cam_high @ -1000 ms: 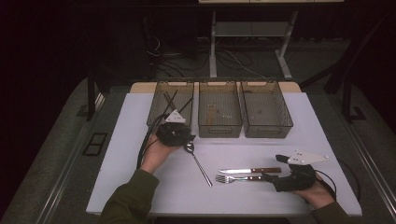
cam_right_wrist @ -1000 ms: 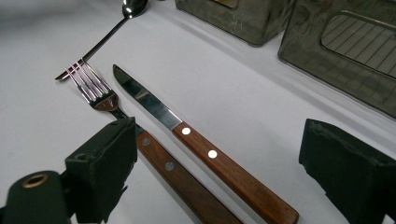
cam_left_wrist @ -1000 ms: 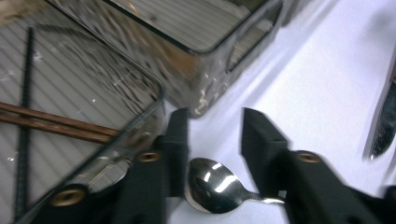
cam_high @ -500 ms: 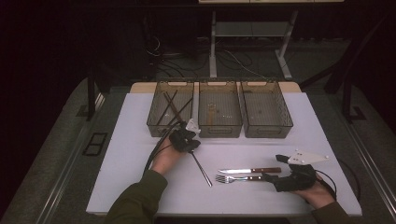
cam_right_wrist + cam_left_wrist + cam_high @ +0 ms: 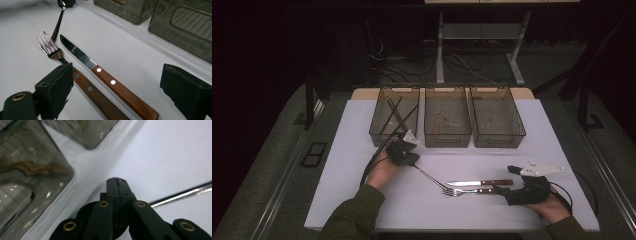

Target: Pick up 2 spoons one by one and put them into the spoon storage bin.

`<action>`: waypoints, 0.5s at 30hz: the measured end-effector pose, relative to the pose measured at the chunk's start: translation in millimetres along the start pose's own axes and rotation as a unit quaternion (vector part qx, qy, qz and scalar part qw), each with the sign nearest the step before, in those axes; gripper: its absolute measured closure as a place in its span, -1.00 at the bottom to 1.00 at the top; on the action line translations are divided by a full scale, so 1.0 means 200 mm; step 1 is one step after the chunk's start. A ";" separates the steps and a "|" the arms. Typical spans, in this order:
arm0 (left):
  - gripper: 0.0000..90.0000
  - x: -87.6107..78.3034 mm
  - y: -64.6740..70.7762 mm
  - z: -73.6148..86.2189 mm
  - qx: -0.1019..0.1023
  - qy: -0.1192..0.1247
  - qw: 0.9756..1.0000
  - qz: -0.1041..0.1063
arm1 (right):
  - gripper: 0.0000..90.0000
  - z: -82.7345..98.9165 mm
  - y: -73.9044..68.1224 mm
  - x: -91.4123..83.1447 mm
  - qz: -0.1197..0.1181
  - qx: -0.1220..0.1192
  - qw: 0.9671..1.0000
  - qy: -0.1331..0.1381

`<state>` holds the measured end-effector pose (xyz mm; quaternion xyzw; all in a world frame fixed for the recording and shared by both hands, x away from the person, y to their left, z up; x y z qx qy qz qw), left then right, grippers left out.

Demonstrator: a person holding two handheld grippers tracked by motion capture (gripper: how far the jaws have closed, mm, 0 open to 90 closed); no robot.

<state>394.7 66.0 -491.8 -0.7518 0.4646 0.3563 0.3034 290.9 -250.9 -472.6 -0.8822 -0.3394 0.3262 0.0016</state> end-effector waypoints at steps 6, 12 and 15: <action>0.98 -0.03 0.02 0.04 -0.005 -0.001 1.000 0.003 | -0.74 0.00 0.00 0.00 0.000 0.000 1.000 0.001; 0.98 -0.05 0.03 0.07 -0.016 0.003 1.000 0.009 | -0.74 0.00 0.00 0.00 0.000 -0.001 1.000 0.001; 0.98 -0.06 0.02 0.06 -0.025 0.013 1.000 0.007 | -0.74 0.00 0.00 0.00 0.000 -0.003 1.000 0.001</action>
Point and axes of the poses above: each handheld gripper's, and its own axes: x roughly forward along the jaws, z roughly out of its underside, y roughly to its right, the point moved 7 cm from there along x, roughly forward along the jaws, and after that the axes turned 11 degrees about x, right-handed, at the moved point
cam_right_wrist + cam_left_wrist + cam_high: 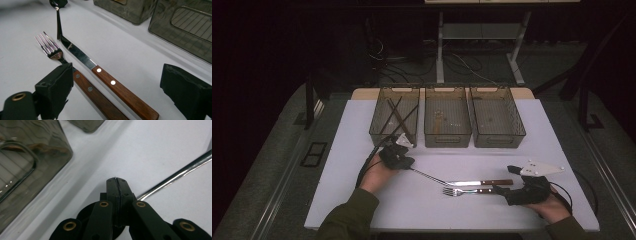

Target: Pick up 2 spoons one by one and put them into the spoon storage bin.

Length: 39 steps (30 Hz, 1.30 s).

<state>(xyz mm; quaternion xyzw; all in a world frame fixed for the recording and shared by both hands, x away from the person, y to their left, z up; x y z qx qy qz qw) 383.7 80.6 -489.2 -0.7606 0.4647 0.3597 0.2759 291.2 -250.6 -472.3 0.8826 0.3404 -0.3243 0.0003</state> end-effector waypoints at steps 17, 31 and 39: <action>-0.01 -0.17 -0.08 0.14 -0.053 0.049 0.997 -0.020 | -0.74 0.00 0.00 0.01 0.000 -0.001 1.000 -0.004; -0.03 -0.08 -0.06 0.15 -0.038 0.026 0.999 -0.005 | -0.74 0.00 -0.01 0.01 0.001 -0.002 1.000 -0.005; 0.04 -0.08 -0.05 0.15 -0.014 0.018 1.000 -0.006 | -0.74 0.00 -0.01 0.01 0.001 -0.002 1.000 -0.006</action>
Point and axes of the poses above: each handheld gripper's, and its own axes: x roughly forward along the jaws, z roughly out of its underside, y roughly to its right, the point moved 7 cm from there along x, roughly forward along the jaws, and after that the axes turned 11 degrees about x, right-handed, at the moved point
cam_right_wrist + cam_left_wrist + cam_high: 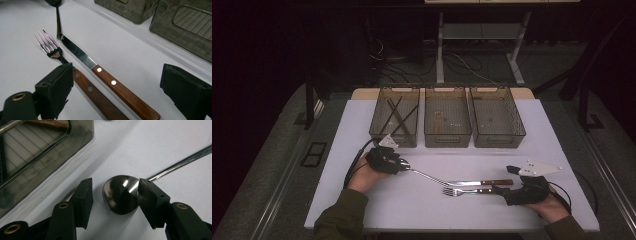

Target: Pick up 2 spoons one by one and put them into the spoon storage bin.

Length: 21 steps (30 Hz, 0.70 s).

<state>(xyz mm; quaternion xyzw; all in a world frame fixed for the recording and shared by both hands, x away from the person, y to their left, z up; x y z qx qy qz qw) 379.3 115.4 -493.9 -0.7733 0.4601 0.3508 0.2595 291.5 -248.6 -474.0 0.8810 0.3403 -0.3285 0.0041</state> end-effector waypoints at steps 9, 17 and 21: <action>0.40 -0.02 0.02 0.00 0.014 0.006 1.000 0.013 | -0.74 0.00 0.00 0.00 0.000 -0.001 1.000 0.000; 0.74 -0.06 0.01 0.03 0.006 0.030 0.999 0.039 | -0.74 0.00 0.00 0.00 0.000 0.000 1.000 0.001; 0.85 -0.08 0.02 0.05 0.015 0.039 0.998 0.054 | -0.74 0.00 0.00 0.00 0.000 0.000 1.000 0.000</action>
Point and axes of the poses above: each handheld gripper's, and its own axes: x roughly forward along the jaws, z roughly out of its underside, y roughly to its right, the point moved 7 cm from there along x, roughly forward along the jaws, and after that the axes turned 11 degrees about x, right-handed, at the moved point
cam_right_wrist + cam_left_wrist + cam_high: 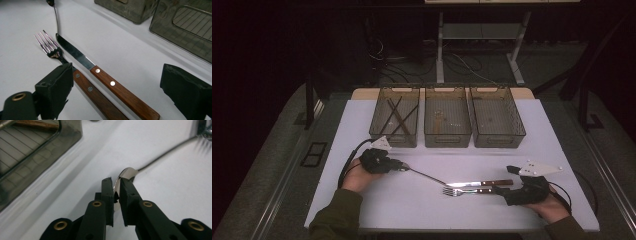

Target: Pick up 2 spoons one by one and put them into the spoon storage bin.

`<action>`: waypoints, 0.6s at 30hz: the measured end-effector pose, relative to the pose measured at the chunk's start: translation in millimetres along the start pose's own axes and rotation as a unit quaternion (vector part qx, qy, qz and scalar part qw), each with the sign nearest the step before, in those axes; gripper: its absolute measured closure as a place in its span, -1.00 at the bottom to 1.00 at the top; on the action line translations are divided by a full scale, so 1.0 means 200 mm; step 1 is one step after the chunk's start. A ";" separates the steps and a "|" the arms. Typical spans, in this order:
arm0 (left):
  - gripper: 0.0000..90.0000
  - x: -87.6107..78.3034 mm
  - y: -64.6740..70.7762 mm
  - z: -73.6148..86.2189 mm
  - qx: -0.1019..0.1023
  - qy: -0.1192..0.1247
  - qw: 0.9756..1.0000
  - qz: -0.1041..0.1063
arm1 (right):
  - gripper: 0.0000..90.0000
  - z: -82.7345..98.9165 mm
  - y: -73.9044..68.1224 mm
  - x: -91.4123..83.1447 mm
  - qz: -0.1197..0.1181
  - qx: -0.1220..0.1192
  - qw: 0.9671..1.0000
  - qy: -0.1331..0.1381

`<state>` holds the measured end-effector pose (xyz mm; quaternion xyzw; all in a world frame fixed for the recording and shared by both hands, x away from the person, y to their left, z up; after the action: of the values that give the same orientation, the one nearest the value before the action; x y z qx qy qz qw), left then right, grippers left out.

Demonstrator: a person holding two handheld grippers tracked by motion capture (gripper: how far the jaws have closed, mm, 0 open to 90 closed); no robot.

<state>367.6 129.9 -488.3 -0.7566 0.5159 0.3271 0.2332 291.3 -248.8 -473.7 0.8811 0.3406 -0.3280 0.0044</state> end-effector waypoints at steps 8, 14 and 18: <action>0.94 -0.04 0.01 0.03 0.000 0.011 1.000 0.011 | -0.74 0.00 0.00 0.00 0.001 0.000 1.000 0.000; 0.94 -0.08 0.00 0.02 -0.006 0.027 1.000 0.003 | -0.74 0.00 0.00 0.00 0.001 0.001 1.000 0.000; 0.94 -0.10 0.00 0.00 -0.012 0.042 0.999 -0.005 | -0.74 0.00 0.00 0.00 0.000 0.000 1.000 0.000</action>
<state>362.3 143.4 -473.9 -0.7747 0.5179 0.3002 0.2037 291.4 -248.6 -473.6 0.8814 0.3403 -0.3277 0.0044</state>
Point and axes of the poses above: each handheld gripper's, and its own axes: x roughly forward along the jaws, z roughly out of its underside, y roughly to its right, the point moved 7 cm from there along x, roughly forward along the jaws, and after that the axes turned 11 degrees about x, right-handed, at the moved point
